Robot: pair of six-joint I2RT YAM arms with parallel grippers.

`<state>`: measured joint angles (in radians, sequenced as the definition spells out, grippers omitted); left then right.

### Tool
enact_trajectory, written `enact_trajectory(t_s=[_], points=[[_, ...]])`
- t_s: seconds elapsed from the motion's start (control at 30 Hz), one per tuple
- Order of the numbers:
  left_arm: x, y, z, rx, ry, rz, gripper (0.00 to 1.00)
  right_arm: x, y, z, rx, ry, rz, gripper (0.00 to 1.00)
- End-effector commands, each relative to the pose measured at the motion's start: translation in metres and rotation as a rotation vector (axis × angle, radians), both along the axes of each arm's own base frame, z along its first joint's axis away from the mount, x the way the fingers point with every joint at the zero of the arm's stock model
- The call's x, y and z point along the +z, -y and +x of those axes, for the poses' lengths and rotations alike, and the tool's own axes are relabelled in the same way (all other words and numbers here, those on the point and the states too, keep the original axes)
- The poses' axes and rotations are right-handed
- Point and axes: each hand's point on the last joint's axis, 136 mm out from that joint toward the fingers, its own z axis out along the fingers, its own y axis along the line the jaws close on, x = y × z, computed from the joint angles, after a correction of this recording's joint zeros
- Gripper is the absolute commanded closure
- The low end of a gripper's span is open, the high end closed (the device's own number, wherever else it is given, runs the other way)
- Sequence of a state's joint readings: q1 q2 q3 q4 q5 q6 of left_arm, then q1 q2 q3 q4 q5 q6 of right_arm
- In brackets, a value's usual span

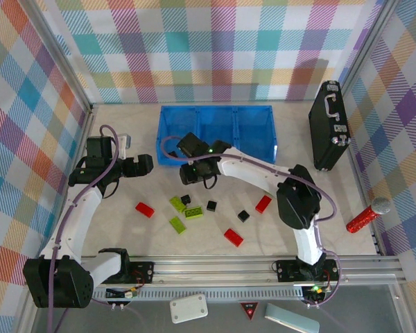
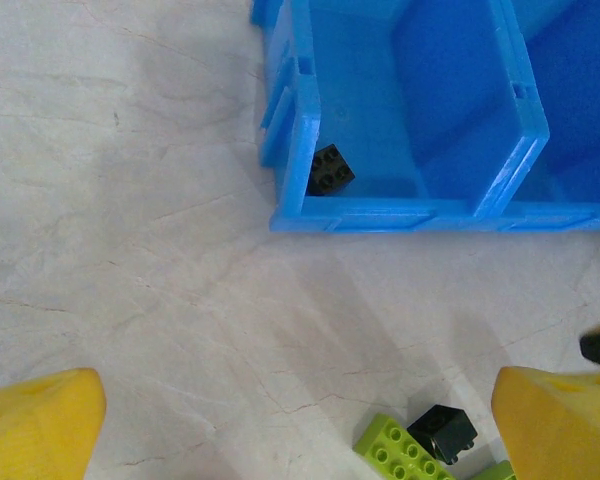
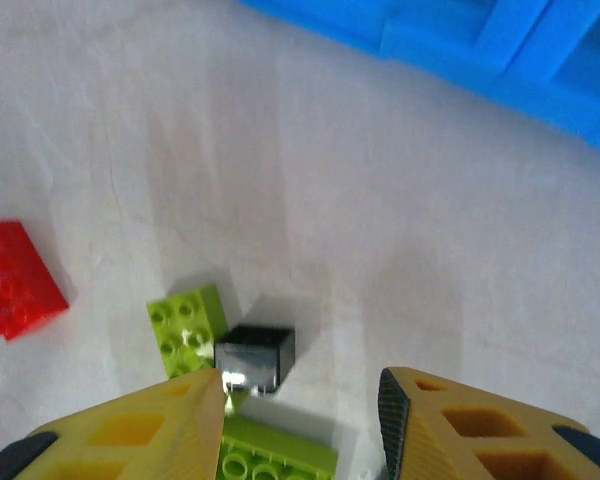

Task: Sort the legos into containers by color
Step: Pick up the lego from the bottom-center of the table.

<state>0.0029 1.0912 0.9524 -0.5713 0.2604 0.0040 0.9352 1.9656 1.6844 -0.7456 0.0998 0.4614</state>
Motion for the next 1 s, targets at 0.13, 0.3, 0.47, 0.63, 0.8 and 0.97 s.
enact_trajectory(t_s=[0.13, 0.3, 0.47, 0.63, 0.8, 0.97], points=[[0.0, -0.004, -0.001, 0.011, -0.002, -0.001, 0.01, -0.003, 0.011, -0.047, -0.029, -0.034, -0.032, 0.52], [0.0, -0.005, -0.001, 0.013, 0.001, 0.007, 0.01, -0.014, 0.01, -0.07, -0.064, -0.047, -0.06, 0.5], [-0.001, -0.003, -0.002, 0.008, -0.006, 0.001, 0.01, -0.023, 0.01, -0.079, -0.107, -0.039, -0.086, 0.44], [-0.002, -0.003, -0.001, 0.006, -0.013, -0.001, 0.01, -0.035, 0.012, -0.082, -0.148, -0.048, -0.108, 0.36], [-0.002, -0.002, -0.001, 0.003, -0.013, -0.005, 0.01, -0.045, 0.011, -0.085, -0.162, -0.057, -0.128, 0.29], [-0.001, -0.002, -0.002, 0.001, -0.011, -0.007, 0.01, -0.054, 0.009, -0.086, -0.161, -0.068, -0.149, 0.24]])
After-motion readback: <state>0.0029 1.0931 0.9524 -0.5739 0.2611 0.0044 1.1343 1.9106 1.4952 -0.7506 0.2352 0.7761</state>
